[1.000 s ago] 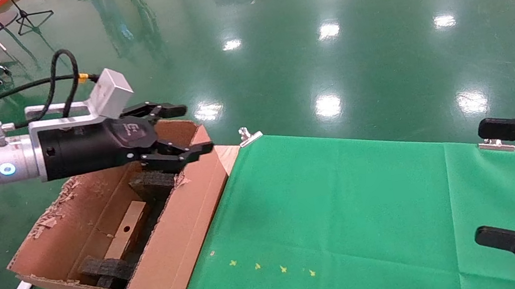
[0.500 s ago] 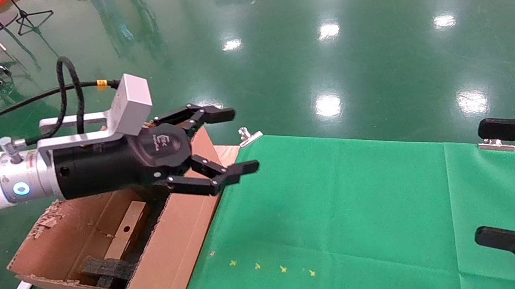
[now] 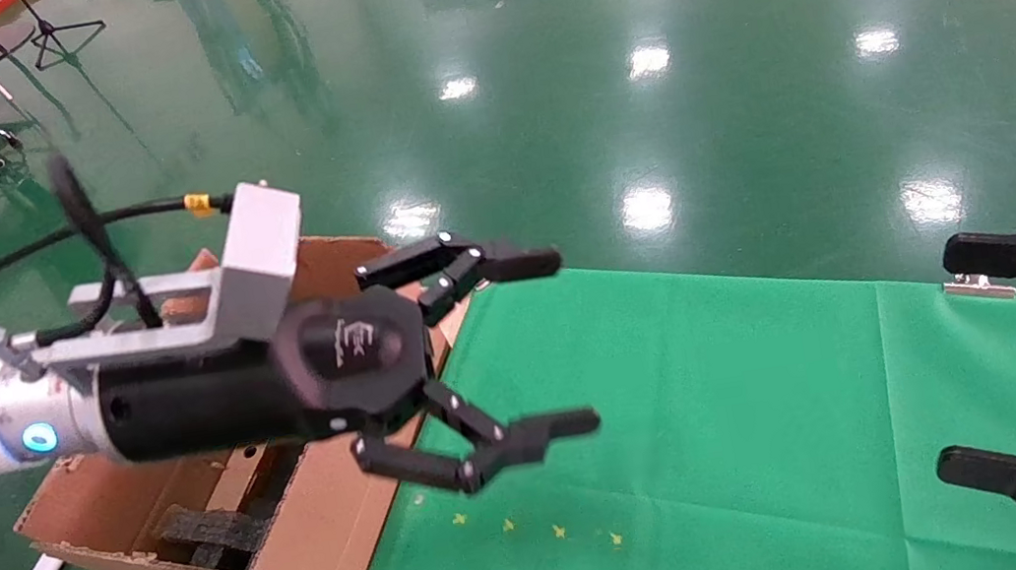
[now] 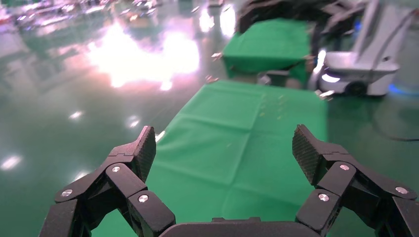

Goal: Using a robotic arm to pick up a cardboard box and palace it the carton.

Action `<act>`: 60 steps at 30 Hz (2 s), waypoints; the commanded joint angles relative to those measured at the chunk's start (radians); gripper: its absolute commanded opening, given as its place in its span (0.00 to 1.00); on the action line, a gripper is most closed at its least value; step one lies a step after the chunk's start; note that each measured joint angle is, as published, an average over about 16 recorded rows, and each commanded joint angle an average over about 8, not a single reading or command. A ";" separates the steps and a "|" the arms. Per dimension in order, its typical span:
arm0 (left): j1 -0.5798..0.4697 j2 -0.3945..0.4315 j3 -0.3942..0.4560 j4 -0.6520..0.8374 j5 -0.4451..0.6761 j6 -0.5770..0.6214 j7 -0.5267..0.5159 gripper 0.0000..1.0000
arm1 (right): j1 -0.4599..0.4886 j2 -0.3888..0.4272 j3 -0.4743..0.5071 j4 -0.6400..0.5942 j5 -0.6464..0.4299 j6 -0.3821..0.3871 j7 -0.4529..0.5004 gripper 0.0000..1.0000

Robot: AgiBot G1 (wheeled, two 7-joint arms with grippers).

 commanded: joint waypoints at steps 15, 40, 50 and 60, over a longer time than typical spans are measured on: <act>0.077 0.007 -0.027 -0.098 -0.126 0.031 0.013 1.00 | 0.000 0.000 0.000 0.000 0.000 0.000 0.000 1.00; 0.063 0.006 -0.022 -0.080 -0.102 0.025 0.011 1.00 | 0.000 0.000 0.000 0.000 0.000 0.000 0.000 1.00; 0.062 0.005 -0.021 -0.079 -0.100 0.024 0.011 1.00 | 0.000 0.000 0.000 0.000 0.000 0.000 0.000 1.00; 0.061 0.005 -0.020 -0.078 -0.099 0.024 0.011 1.00 | 0.000 0.000 0.000 0.000 0.000 0.000 0.000 1.00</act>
